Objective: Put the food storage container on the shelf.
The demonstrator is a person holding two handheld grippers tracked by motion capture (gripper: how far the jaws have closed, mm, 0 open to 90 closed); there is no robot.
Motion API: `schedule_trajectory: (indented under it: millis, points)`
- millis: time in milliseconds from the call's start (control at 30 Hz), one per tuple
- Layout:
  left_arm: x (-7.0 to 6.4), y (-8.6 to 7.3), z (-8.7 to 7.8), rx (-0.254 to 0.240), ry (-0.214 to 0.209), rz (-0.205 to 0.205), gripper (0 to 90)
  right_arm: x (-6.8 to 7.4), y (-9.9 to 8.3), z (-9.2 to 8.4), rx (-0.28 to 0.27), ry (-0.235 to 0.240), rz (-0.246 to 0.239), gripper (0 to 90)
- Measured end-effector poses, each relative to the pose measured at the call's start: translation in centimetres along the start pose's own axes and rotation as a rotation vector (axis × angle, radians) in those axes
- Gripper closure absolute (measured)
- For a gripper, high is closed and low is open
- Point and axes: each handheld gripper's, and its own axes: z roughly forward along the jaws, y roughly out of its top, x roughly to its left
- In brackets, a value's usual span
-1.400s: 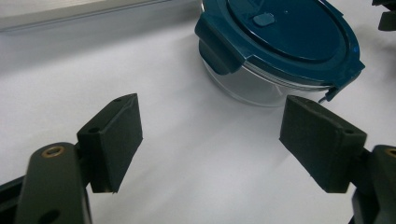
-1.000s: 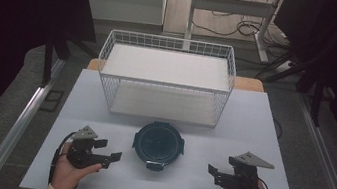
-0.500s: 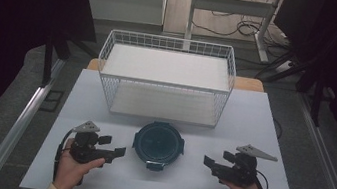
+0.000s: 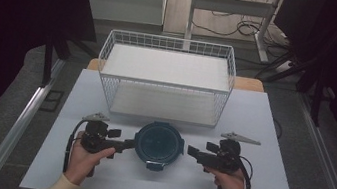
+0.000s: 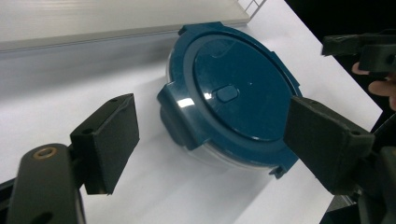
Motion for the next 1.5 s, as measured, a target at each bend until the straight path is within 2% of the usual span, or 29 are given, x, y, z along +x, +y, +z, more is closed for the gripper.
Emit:
schedule_trajectory:
  millis: [33,67,200,367,500,733,833,967,1000,1033,1133,1233,1400,1467,1500]
  points:
    - [0.0,0.0,0.0,0.0,0.0,0.0,17.6,0.1,0.0,0.4,0.003,0.008,0.007,13.5]
    - [0.3,0.3,0.2,-0.001,-0.028,-0.026,17.6,0.2,0.1,0.7,0.009,0.015,0.016,13.5]
    - [1.1,0.6,0.7,0.019,-0.048,-0.064,16.2,0.2,0.2,1.6,0.025,0.024,0.036,13.2]
    - [1.6,0.4,1.6,0.057,-0.053,-0.074,14.7,0.1,0.0,3.0,0.045,0.061,0.079,13.1]
    - [1.4,0.3,1.9,0.077,-0.05,-0.061,13.6,0.0,-0.2,4.1,0.075,0.062,0.076,12.7]
    - [1.6,0.3,2.9,0.105,-0.084,-0.093,12.2,0.1,-0.4,5.2,0.106,0.08,0.089,12.3]
    - [1.4,0.2,3.5,0.113,-0.101,-0.095,12.1,0.2,-0.6,5.6,0.118,0.088,0.099,11.6]
    - [1.8,0.2,4.0,0.125,-0.097,-0.111,11.8,0.2,-0.7,6.1,0.128,0.096,0.114,11.3]
    - [2.0,0.1,4.3,0.129,-0.103,-0.132,11.8,0.2,-0.7,6.2,0.13,0.1,0.119,11.2]
    - [2.0,0.1,4.3,0.129,-0.103,-0.132,11.8,0.2,-0.7,6.2,0.13,0.1,0.119,11.2]
    - [2.7,-0.1,4.6,0.123,-0.162,-0.193,12.4,0.1,-0.8,6.6,0.142,0.102,0.132,10.3]
    - [3.1,-0.3,4.9,0.119,-0.15,-0.216,12.8,0.1,-0.9,7.1,0.155,0.111,0.145,10.1]
    - [3.2,-0.5,5.6,0.128,-0.203,-0.246,13.5,0.1,-1.0,7.6,0.164,0.134,0.167,10.1]
    - [3.2,-0.6,5.8,0.137,-0.237,-0.262,14.3,0.1,-1.0,7.8,0.167,0.153,0.197,10.1]
    - [3.1,-0.6,5.8,0.14,-0.234,-0.263,14.2,0.1,-1.0,7.8,0.164,0.158,0.208,9.9]
